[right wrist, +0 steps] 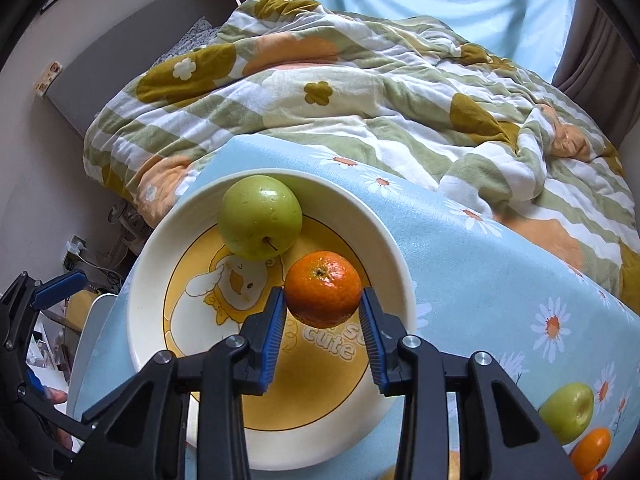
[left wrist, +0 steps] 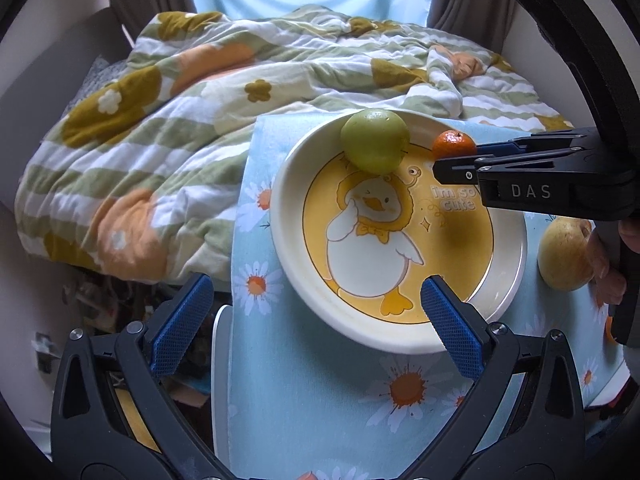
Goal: Organize fruits
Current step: 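Lower the green apple into the bowl with the left tool while the right tool carries the tangerine there, then open both tools to release the fruits in the bowl and withdraw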
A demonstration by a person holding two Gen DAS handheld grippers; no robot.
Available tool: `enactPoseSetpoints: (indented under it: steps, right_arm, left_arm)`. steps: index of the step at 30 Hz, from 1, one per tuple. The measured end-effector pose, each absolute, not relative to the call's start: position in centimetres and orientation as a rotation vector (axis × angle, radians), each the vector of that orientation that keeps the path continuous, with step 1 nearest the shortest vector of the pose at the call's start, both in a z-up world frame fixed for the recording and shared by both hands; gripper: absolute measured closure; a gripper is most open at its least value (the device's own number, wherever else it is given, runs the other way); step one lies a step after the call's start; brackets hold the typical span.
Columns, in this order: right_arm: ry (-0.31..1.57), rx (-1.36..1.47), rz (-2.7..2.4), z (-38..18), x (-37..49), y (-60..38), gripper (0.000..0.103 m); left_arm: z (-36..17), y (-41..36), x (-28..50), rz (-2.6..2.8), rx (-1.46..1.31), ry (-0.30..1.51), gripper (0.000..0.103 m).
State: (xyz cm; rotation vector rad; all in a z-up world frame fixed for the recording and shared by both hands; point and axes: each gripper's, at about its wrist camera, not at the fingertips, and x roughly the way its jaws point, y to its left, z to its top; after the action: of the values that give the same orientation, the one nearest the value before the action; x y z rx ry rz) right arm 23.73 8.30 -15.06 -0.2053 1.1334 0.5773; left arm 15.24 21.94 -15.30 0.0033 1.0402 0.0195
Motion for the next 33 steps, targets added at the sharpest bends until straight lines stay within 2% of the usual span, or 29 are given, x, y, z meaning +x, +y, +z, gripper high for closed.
enactPoseSetpoints:
  steps: [4, 6, 8, 9, 20, 33]
  right_arm:
    - [1.111, -0.227, 0.55, -15.0, 23.7, 8.2, 0.067]
    - [1.091, -0.213, 0.554, -14.6, 23.6, 8.1, 0.048]
    - [1.078, -0.193, 0.566, -14.2, 23.7, 8.0, 0.005]
    - [1.069, -0.189, 0.569, -14.0, 23.6, 8.0, 0.001]
    - [1.049, -0.142, 0.546, -12.3, 22.6, 6.8, 0.001]
    - [1.022, -0.076, 0.464, -6.8, 18.9, 3.2, 0.001]
  left_arm:
    - [-15.4, 22.1, 14.9, 0.016, -0.002, 1.044, 0.0]
    - [-15.5, 22.2, 14.9, 0.01, -0.007, 1.047, 0.0]
    - [-15.4, 22.2, 14.9, 0.007, -0.01, 1.046, 0.0]
    - [-15.4, 22.2, 14.9, 0.01, -0.009, 1.046, 0.0]
    - [-13.4, 21.8, 14.5, 0.01, 0.015, 1.026, 0.0]
    - [-8.3, 20.4, 13.5, -0.048, 0.067, 0.969, 0.0]
